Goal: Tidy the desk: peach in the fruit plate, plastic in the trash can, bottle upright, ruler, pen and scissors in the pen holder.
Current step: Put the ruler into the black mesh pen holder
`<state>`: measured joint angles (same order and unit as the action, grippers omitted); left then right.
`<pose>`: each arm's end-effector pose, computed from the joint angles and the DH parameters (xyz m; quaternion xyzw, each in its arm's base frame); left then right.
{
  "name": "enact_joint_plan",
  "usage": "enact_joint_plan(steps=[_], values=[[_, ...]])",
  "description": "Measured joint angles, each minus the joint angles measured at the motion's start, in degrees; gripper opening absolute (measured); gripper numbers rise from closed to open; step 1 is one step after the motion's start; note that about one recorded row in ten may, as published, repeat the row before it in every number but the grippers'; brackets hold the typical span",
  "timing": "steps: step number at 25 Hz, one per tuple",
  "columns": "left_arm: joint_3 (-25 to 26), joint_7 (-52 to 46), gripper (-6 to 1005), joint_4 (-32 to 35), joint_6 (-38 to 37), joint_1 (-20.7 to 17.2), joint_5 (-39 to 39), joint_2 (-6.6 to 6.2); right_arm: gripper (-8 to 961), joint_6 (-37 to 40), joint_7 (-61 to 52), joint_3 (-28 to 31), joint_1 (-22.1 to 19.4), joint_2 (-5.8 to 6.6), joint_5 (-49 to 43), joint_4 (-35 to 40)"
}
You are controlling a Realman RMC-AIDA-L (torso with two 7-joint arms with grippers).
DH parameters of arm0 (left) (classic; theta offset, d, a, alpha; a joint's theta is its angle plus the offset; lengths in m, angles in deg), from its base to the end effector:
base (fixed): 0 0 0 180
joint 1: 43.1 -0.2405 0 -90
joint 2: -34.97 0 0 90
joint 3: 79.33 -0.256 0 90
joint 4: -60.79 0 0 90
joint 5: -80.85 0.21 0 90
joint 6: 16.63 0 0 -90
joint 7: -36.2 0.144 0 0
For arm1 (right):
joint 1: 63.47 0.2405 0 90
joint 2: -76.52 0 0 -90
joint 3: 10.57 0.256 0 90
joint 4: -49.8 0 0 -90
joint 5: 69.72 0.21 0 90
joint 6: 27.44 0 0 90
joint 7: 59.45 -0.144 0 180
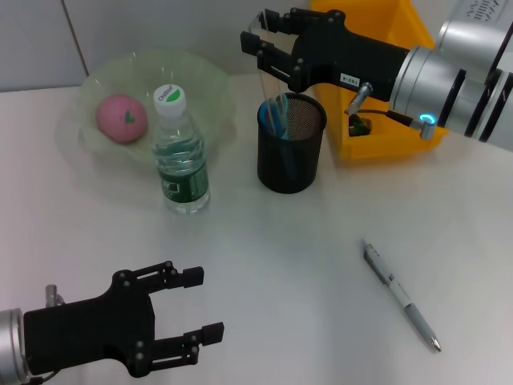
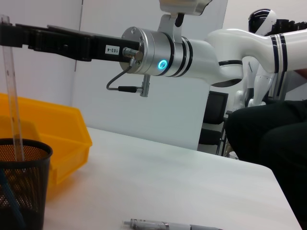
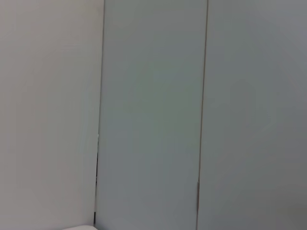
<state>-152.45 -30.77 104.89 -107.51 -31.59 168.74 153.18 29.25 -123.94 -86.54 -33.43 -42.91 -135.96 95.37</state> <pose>-0.2662 0.2418 -0.0327 -0.9455 -0.1291 -0.2913 0.0675 0.1687 0.3978 -0.0100 -0.8853 0.0922 0.3370 0.3069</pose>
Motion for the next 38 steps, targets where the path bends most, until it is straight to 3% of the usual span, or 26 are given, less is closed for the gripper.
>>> enact_joint_plan(steps=[38], values=[[0.0,0.0,755,-0.07,0.0,0.18,0.13,-0.01,412,1.4,6.17,1.14,0.21,0.08,4.37,-6.37]])
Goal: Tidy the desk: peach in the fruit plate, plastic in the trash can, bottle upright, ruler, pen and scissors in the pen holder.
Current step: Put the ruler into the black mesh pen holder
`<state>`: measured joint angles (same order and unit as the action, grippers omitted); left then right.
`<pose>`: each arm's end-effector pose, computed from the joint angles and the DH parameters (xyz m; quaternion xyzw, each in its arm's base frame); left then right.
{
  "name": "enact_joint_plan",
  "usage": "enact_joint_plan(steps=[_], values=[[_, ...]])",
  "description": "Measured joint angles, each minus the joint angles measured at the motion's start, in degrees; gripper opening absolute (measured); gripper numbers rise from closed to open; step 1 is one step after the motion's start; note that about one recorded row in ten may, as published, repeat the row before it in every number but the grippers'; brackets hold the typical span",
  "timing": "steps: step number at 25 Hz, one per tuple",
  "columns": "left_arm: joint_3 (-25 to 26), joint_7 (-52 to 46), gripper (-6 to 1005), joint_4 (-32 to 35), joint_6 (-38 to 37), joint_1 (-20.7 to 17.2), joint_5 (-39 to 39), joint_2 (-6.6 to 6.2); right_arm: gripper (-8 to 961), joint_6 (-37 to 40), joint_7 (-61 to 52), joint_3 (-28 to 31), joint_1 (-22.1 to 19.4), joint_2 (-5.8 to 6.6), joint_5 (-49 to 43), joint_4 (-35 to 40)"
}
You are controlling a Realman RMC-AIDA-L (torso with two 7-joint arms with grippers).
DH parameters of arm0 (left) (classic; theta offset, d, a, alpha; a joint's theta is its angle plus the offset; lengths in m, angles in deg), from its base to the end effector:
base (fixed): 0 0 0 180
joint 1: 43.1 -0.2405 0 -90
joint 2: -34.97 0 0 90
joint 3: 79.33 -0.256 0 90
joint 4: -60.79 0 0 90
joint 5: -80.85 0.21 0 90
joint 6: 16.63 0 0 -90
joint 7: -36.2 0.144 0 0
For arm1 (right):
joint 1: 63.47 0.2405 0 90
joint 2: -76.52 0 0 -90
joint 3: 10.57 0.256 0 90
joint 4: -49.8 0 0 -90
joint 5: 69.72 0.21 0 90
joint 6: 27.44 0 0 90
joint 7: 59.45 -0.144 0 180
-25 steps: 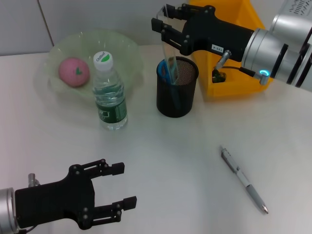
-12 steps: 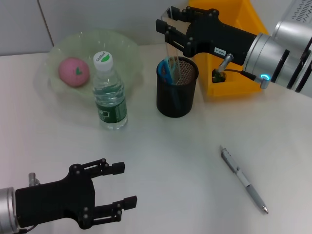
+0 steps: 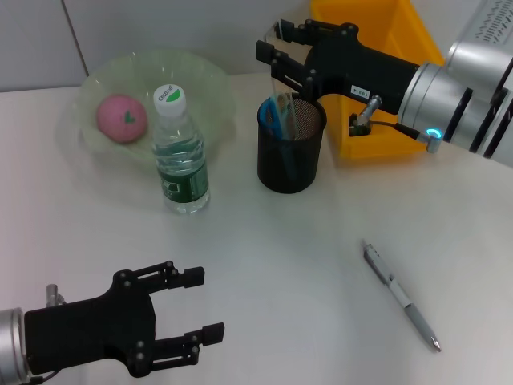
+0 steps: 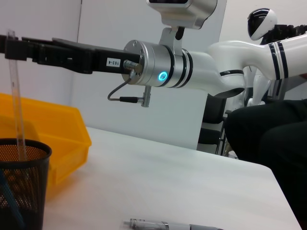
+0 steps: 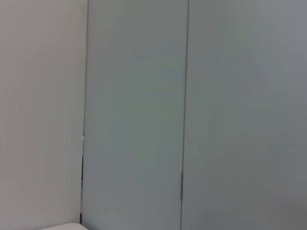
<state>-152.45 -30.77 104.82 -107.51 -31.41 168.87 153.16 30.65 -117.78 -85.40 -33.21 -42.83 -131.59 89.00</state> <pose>-0.2659 0.2423 -0.0329 -0.9460 -0.1282 -0.2903 0.0664 0.1893 0.3951 -0.0151 -0.8767 0.1060 0.3405 0.3228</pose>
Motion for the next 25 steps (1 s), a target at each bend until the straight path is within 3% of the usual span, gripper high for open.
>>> enact_joint_plan(steps=[18,25], values=[[0.09,0.0,754,0.14,-0.18,-0.09,-0.03,0.02,445,1.68,-1.31,2.93,-0.56,0.04,1.07,-0.86],[1.64,0.0,754,0.49,-2.08,-0.19,-0.1,0.02,707,3.71,-6.69,5.42,-2.83,0.35,2.77,2.77]])
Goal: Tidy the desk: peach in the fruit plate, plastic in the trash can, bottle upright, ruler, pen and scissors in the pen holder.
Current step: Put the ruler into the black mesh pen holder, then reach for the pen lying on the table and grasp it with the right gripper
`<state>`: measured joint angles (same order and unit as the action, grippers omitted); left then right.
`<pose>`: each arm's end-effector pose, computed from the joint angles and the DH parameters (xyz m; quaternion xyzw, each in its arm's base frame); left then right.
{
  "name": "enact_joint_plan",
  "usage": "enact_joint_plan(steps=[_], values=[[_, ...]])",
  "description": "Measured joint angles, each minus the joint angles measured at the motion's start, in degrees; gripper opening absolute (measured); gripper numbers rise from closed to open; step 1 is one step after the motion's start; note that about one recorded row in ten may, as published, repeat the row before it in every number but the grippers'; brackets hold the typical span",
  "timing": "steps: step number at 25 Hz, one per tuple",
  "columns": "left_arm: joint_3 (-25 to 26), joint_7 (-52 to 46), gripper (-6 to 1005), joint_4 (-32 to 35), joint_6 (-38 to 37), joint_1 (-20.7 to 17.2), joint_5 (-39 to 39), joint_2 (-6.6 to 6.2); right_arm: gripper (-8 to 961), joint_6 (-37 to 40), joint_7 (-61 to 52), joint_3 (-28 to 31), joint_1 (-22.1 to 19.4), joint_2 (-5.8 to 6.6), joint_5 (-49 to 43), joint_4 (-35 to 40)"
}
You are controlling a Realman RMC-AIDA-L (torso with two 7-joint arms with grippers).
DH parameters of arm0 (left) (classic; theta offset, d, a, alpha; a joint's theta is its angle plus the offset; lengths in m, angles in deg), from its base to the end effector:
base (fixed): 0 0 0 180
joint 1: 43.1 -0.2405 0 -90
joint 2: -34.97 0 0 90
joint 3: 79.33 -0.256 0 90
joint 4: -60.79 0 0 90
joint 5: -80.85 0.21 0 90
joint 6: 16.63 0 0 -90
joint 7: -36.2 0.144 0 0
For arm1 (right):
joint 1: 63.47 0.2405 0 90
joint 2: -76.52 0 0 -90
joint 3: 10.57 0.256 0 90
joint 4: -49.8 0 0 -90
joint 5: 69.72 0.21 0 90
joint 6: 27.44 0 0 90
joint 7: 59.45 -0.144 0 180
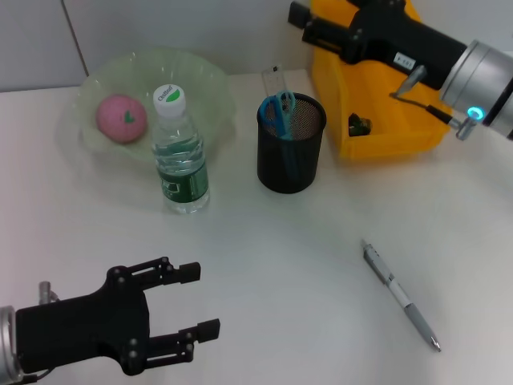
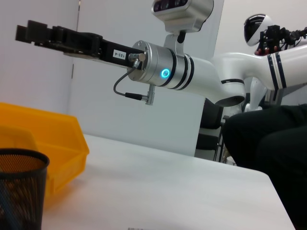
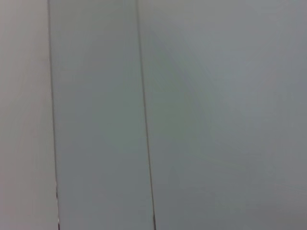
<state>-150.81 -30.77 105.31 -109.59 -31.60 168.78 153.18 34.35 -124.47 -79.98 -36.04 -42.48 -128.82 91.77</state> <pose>-0.2643 0.2414 -0.0264 -0.9426 -0.1231 -0.3030 0.0668 0.1983 0.3933 0.0202 -0.8343 0.1582 0.4067 0.3370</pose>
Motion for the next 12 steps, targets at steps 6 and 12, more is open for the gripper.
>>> enact_joint_plan(steps=[6,12], values=[[2.8,-0.33,755,-0.38,-2.61,-0.08,-0.05,0.0,811,0.06,-4.76,0.04,-2.32,0.18,-0.29,5.19],[3.66,-1.58,759,-0.42,-2.89,-0.07,0.19,-0.06,824,-0.45,-10.66,0.12,-2.54,0.52,-4.28,7.38]])
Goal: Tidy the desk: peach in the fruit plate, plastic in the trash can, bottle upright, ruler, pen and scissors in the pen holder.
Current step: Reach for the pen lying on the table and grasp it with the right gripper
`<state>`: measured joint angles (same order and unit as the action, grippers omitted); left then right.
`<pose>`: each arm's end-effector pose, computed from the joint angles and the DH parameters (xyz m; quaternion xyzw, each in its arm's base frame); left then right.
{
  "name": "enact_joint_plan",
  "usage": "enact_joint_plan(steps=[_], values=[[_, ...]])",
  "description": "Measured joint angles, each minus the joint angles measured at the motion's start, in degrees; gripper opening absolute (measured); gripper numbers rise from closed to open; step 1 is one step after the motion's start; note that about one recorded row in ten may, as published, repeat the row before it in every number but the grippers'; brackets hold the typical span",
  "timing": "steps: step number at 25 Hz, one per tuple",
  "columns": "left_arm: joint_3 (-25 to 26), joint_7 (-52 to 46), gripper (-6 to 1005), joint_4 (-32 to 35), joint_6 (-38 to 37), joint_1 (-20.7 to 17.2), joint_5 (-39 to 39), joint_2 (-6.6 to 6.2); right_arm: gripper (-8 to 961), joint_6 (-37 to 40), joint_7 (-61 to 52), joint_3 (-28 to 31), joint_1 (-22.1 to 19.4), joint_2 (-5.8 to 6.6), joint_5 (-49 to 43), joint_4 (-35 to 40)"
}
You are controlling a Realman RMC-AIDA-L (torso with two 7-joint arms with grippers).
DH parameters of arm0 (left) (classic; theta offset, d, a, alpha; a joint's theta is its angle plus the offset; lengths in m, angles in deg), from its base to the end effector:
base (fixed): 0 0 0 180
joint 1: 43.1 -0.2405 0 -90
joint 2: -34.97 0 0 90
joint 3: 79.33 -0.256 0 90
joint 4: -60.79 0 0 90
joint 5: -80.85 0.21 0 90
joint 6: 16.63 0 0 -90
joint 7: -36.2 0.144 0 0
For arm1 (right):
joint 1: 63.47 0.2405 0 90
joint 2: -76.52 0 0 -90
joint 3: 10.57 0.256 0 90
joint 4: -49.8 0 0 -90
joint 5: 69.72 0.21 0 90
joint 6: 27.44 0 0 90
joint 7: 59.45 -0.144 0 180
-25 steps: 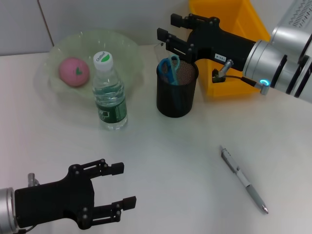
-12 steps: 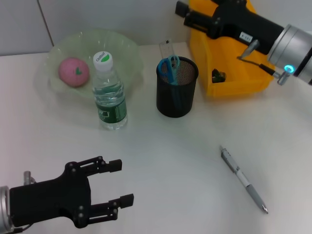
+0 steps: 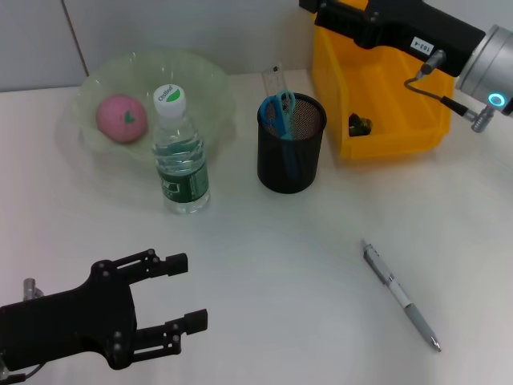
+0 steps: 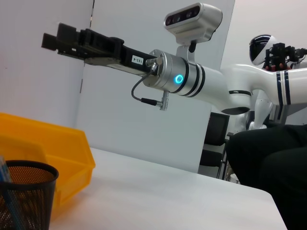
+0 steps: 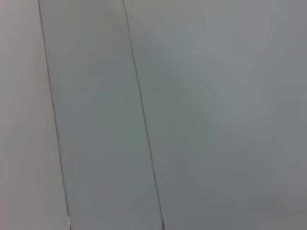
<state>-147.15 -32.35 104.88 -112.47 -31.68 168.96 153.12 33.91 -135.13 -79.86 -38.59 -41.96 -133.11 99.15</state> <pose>-0.2664 0.2406 -0.0154 -0.9338 -0.1382 -0.3223 0.0704 0.1925 0.3896 0.0366 -0.8342 0.1838 0.4126 0.3165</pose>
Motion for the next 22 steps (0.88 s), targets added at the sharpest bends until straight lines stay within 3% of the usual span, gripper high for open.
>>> enact_joint_plan(steps=[15,21,22], values=[[-0.05,0.76,756,-0.07,0.48,-0.11,0.34,0.14,824,0.52,-27.18,2.81,0.0,-0.2,-24.36,13.49],[-0.3,0.84,757,-0.07,0.66,-0.26,0.39,0.15,824,2.15,-42.89,2.56,-0.68,-0.43,-39.92,23.86],[-0.34,0.87,757,-0.07,0.68,-0.26,0.39,0.15,824,4.18,-49.0,2.43,-0.65,-0.44,-45.99,27.91]])
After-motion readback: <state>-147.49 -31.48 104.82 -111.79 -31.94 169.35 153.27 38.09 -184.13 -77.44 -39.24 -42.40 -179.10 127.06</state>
